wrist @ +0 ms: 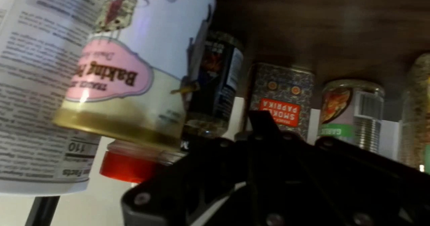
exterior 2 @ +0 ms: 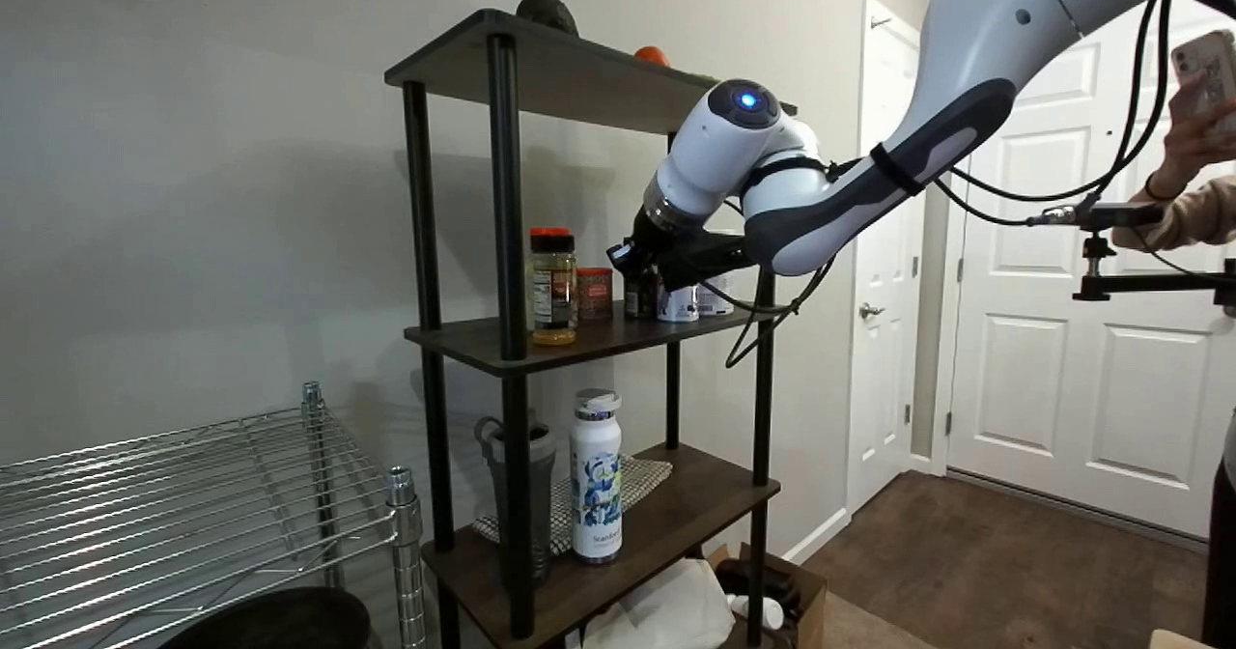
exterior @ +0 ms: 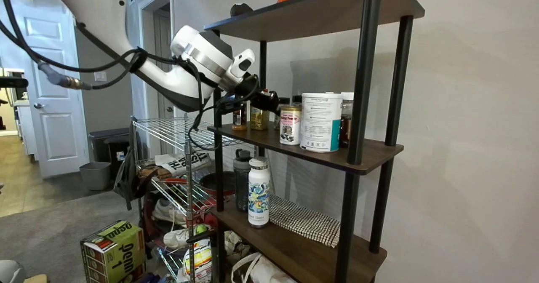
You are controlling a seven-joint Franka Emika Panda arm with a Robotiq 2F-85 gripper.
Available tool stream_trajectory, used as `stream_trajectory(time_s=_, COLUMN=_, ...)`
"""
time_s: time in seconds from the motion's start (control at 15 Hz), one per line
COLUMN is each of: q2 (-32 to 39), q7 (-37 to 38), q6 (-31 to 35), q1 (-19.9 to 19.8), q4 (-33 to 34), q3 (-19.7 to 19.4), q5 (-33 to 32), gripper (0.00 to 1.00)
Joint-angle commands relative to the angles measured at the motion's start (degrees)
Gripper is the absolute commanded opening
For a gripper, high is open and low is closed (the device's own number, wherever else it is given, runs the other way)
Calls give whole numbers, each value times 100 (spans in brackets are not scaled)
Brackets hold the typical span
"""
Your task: Push the bottles aside, then move the small container to the top shelf
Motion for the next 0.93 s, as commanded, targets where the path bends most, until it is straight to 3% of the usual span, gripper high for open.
stream_trajectory(time_s=0.0, q2=60, q7=222, q6=-21, q1=142, q4=-27, q3=143, q5=35, gripper=0)
stream_trajectory(time_s=0.2, q2=119, q7=267, q6=-32, q1=249, q4=14, q3=230, q5=59, gripper=0)
stream_trajectory(time_s=0.27, q2=128, q7=289, q6=-48, q1=270, q4=19, q3=245, q5=70, gripper=26)
stream_trajectory(time_s=0.4, q2=148, q7=317, q6=-63, q1=280, q4=27, q3=252, q5=100, gripper=32)
stream_trajectory(time_s=0.87, q2=189, q7=446, q6=-168, q1=292, q4=170, q3=280, q5=147, gripper=77)
